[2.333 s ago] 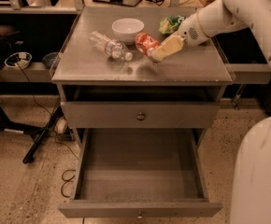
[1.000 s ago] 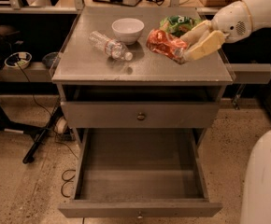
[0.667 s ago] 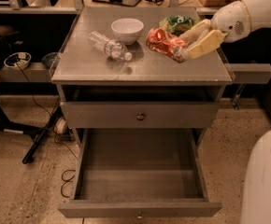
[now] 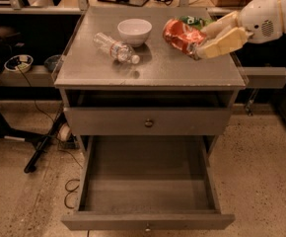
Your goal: Place coke can into middle drawer
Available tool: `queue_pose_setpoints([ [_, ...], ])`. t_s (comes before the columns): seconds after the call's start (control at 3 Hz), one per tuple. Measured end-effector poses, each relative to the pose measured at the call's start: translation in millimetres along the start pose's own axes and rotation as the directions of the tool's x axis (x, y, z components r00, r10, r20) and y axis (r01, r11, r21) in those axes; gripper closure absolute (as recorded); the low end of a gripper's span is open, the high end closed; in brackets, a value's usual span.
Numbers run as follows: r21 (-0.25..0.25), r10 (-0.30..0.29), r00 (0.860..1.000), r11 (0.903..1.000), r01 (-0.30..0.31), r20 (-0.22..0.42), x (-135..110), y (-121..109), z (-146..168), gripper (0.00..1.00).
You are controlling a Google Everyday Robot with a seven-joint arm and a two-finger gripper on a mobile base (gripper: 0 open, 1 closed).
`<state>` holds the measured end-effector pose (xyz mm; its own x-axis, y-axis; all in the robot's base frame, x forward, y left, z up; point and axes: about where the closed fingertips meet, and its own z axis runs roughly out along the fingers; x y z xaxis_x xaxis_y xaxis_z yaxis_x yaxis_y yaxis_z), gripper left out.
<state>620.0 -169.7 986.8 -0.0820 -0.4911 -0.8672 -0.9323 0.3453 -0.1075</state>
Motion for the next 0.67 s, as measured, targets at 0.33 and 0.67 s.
queue_pose_setpoints([
  [0.33, 0.092, 0.047, 0.999, 0.9946, -0.048, 0.017, 10.9, 17.8, -11.2, 1.0],
  [0.67, 0.215, 0.104, 0.994, 0.9716, -0.099, -0.015, 31.6, 32.8, -18.6, 1.0],
])
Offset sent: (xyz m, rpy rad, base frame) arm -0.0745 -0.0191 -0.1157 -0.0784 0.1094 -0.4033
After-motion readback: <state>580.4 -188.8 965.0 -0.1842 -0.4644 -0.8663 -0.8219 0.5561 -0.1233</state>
